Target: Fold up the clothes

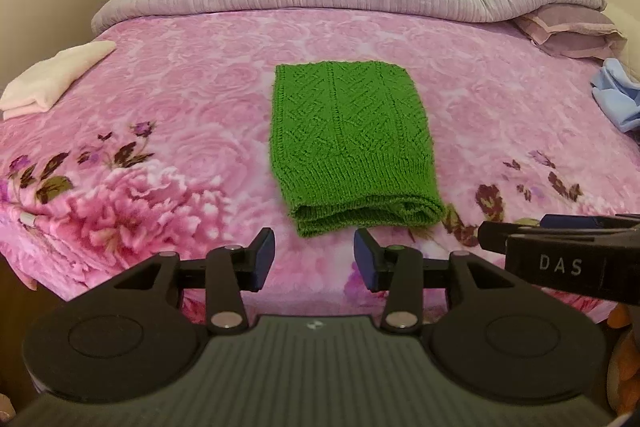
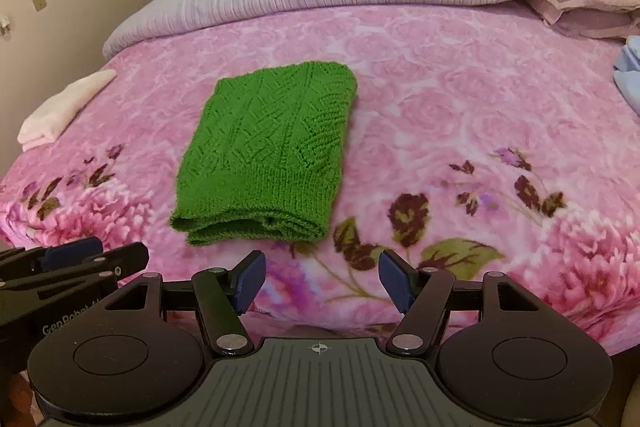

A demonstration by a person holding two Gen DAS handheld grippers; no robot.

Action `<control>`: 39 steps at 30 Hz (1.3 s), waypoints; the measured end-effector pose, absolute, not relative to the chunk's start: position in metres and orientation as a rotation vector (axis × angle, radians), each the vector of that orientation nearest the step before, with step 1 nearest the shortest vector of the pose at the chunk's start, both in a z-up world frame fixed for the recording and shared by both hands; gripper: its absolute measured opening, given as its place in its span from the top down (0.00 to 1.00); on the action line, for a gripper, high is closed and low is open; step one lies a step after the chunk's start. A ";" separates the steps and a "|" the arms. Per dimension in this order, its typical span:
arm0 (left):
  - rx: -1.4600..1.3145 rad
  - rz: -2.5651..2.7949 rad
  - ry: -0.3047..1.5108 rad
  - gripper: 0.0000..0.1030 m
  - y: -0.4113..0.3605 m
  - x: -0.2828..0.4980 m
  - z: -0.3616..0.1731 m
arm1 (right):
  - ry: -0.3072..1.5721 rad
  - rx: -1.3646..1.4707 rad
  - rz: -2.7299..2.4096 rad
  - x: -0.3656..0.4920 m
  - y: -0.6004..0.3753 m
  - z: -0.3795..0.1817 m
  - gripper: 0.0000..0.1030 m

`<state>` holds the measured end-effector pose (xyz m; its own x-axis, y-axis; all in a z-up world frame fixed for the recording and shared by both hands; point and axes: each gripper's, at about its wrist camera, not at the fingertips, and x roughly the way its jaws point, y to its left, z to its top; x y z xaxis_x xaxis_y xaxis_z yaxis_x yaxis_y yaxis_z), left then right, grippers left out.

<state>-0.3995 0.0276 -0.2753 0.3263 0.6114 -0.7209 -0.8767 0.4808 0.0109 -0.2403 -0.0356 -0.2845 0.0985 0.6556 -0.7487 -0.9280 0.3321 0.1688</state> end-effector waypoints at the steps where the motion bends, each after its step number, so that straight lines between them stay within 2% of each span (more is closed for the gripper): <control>1: -0.420 1.019 0.728 0.62 0.026 -0.401 -0.274 | 0.848 -0.391 1.221 -0.241 -0.037 -0.284 0.36; 12: -0.418 1.086 0.743 0.59 0.026 -0.415 -0.271 | 0.843 -0.421 1.297 -0.254 -0.029 -0.290 0.35; 20: -0.397 1.024 0.785 0.58 0.043 -0.393 -0.281 | 0.862 -0.408 1.236 -0.238 -0.023 -0.298 0.35; 39: -0.493 0.973 0.826 0.57 0.117 -0.377 -0.315 | 0.911 -0.430 1.138 -0.197 0.024 -0.322 0.35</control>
<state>-0.3768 0.1168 -0.3145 0.3047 0.5232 -0.7959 -0.8705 0.4921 -0.0097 -0.1973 0.0238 -0.3219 0.1267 0.5873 -0.7994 -0.9088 0.3917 0.1437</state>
